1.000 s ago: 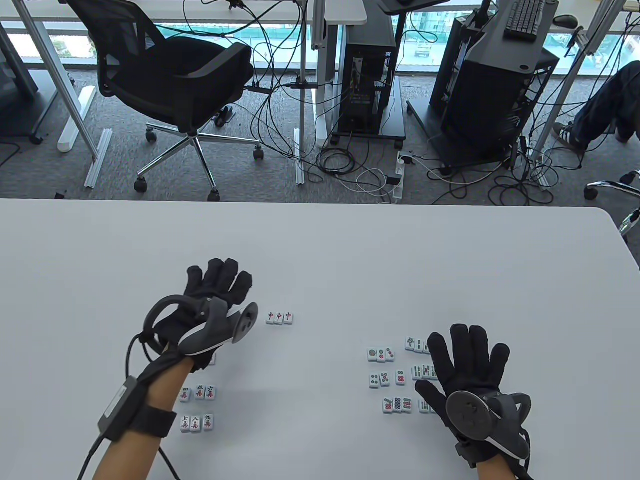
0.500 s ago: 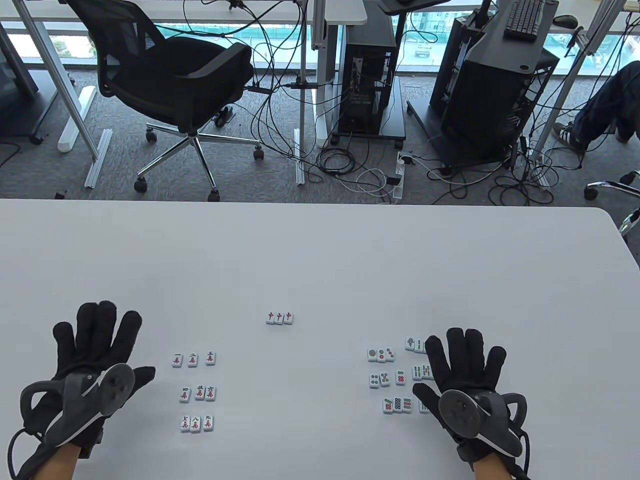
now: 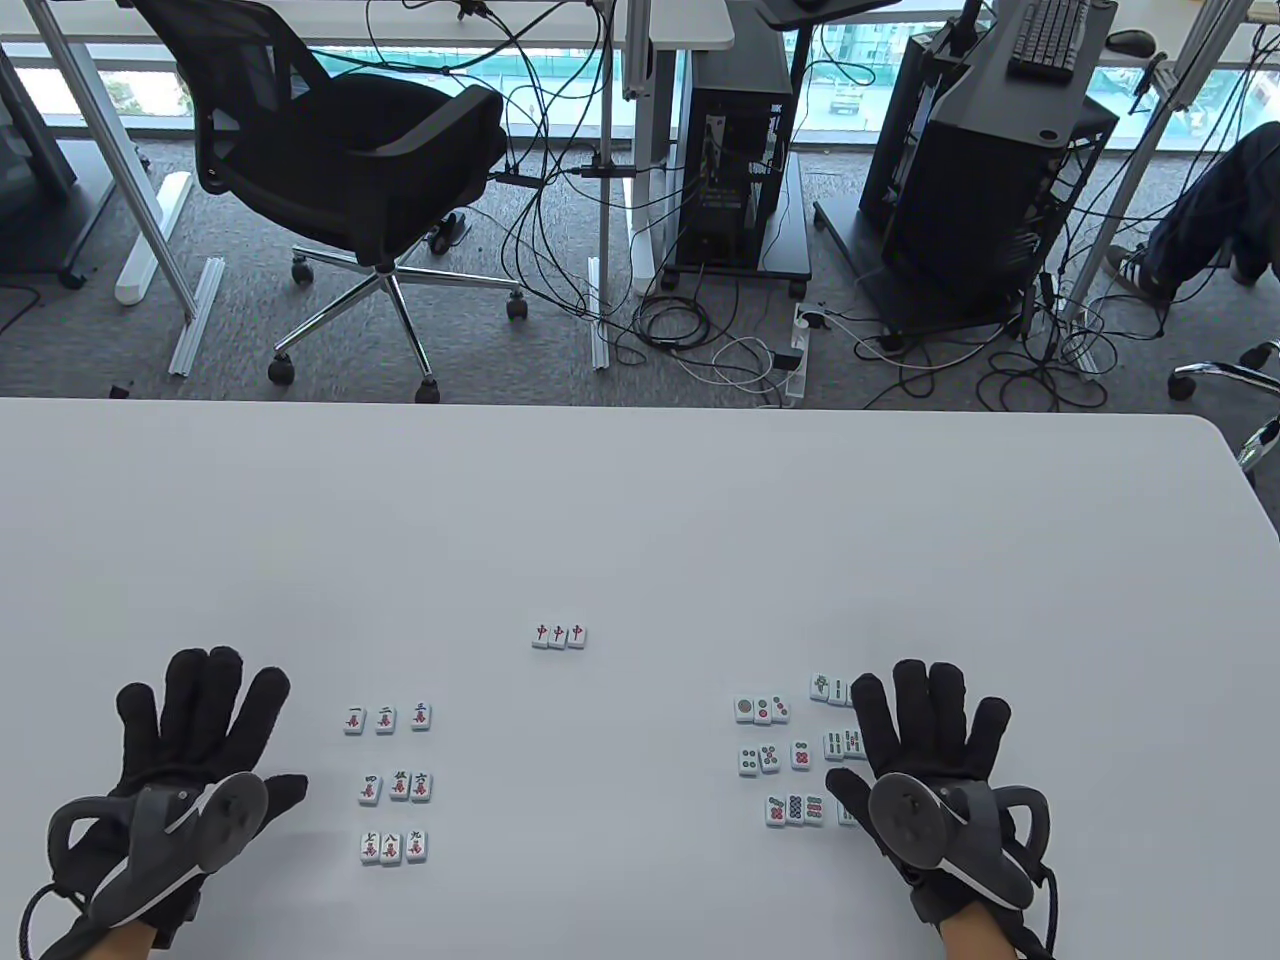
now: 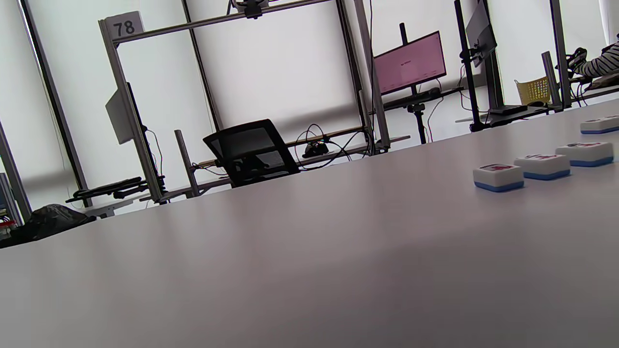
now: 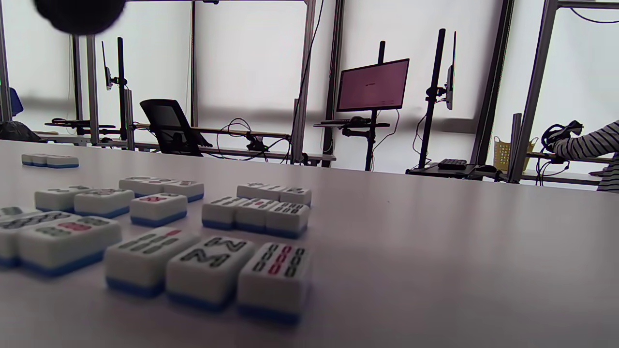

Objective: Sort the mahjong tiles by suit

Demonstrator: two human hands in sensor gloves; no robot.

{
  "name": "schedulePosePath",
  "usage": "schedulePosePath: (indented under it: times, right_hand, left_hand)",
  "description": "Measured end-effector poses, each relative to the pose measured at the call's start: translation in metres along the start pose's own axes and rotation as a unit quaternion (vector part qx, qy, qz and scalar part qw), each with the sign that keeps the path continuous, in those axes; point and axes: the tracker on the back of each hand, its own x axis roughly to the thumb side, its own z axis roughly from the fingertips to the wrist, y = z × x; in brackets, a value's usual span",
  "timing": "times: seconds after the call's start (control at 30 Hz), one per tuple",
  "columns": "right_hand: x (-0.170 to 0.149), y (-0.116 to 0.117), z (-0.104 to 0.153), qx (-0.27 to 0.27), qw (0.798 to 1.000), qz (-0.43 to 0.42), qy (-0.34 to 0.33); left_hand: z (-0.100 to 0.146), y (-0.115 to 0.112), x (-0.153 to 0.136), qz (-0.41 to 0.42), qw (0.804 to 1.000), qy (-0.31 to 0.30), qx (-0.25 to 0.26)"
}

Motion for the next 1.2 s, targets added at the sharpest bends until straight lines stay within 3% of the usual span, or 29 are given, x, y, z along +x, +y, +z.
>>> schedulePosePath:
  times: [0.17,0.4,0.5,0.67,0.93,1.2]
  right_hand:
    - [0.011,-0.017,-0.011,0.003,1.000,0.018,-0.003]
    - [0.025,-0.077,-0.048,0.014,0.994,0.104,-0.013]
    - [0.038,-0.083,-0.067,0.021,0.994,0.109,-0.014]
    - [0.066,-0.046,-0.090,0.054,0.989,0.132,-0.038]
    - [0.102,0.021,-0.110,0.151,0.973,0.159,-0.074]
    - [0.111,0.048,-0.127,0.208,0.963,0.162,-0.047]
  left_hand:
    - [0.000,-0.001,0.003,0.001,1.000,-0.006,-0.001]
    - [0.001,-0.001,0.003,0.000,1.000,-0.006,-0.004]
    - [0.001,0.000,0.003,0.000,1.000,-0.006,-0.003]
    - [0.002,0.002,0.002,0.010,1.000,-0.009,0.003]
    - [0.003,0.005,0.002,0.028,0.999,-0.010,0.012]
    - [0.002,0.003,0.002,0.043,0.999,-0.016,0.011]
